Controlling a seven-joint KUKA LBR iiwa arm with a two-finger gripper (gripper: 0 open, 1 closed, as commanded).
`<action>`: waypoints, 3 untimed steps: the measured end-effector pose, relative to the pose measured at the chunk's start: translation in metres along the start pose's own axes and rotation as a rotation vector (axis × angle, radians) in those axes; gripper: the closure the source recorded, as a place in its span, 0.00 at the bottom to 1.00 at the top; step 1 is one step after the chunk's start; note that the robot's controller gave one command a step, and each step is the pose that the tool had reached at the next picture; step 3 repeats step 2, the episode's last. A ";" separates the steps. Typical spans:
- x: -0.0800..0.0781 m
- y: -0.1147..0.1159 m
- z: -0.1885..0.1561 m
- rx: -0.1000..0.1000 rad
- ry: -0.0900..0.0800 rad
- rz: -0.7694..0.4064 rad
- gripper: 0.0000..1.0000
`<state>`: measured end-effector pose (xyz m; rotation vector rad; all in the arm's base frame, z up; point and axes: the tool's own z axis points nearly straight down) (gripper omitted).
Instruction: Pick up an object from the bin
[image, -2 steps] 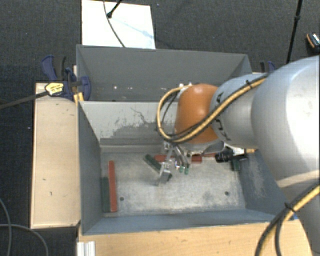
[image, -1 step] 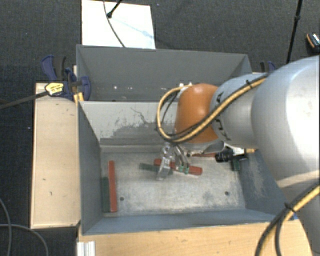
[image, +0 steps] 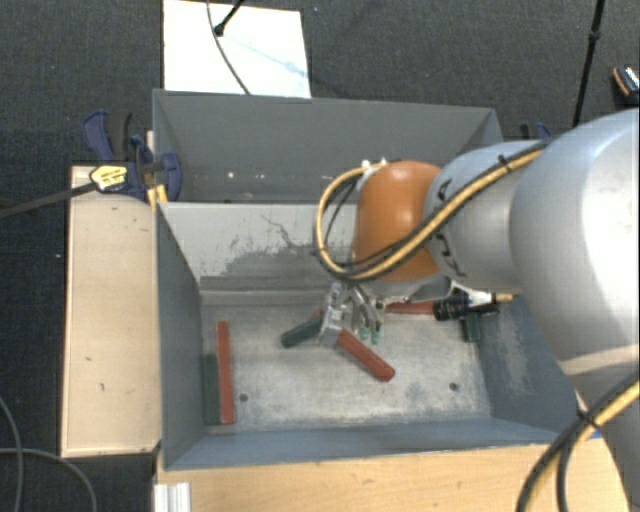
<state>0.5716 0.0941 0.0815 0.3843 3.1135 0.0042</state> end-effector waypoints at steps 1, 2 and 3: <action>-0.001 0.001 -0.034 -0.001 -0.002 0.000 1.00; -0.003 0.001 -0.056 -0.001 -0.002 -0.001 1.00; -0.003 0.001 -0.056 -0.001 -0.002 -0.001 1.00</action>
Offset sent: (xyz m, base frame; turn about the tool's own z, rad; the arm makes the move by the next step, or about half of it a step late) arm 0.0001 -0.0001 0.0315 0.0000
